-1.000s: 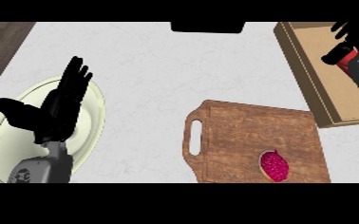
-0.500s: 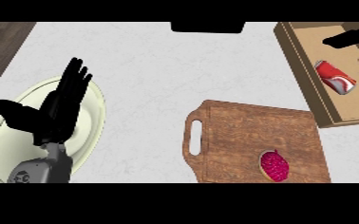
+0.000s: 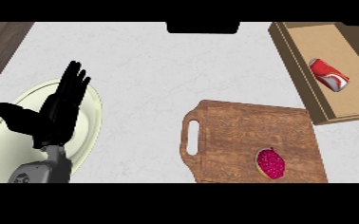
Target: Pick the can from the cutting board and place it in the cardboard box
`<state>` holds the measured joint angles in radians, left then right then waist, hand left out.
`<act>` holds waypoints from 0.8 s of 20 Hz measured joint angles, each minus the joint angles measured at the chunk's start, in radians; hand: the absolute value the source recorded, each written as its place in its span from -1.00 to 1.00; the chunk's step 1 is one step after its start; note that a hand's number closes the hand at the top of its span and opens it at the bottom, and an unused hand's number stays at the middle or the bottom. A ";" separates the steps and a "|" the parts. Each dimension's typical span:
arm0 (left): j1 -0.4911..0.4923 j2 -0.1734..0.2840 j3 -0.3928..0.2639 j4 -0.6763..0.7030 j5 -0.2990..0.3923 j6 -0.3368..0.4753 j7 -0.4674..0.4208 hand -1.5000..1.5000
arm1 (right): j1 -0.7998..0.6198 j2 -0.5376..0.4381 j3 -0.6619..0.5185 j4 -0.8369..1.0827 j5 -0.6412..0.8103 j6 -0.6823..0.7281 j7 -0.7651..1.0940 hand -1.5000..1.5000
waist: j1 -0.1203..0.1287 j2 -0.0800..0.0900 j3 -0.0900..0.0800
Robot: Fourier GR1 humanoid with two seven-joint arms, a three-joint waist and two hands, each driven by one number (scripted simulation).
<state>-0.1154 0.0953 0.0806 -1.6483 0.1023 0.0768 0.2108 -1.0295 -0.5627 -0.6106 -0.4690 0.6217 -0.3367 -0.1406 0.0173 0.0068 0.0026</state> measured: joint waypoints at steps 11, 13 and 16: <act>0.010 0.006 0.008 -0.024 0.005 -0.002 0.012 0.00 | 0.114 -0.093 -0.186 -0.008 -0.268 0.121 -0.179 -1.00 | -0.007 -0.003 -0.001; -0.006 0.005 0.010 -0.019 0.004 0.005 0.022 0.00 | 0.143 -0.104 -0.201 -0.002 -0.299 0.127 -0.214 -1.00 | -0.008 -0.003 -0.001; 0.003 0.003 0.005 -0.030 0.000 0.005 0.024 0.00 | 0.186 -0.116 -0.206 -0.009 -0.342 0.148 -0.244 -1.00 | -0.009 -0.004 -0.002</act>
<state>-0.1120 0.0982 0.0861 -1.6787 0.1027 0.0816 0.2346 -0.8435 -0.6785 -0.8162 -0.4783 0.2794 -0.1886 -0.3847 0.0088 0.0030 0.0008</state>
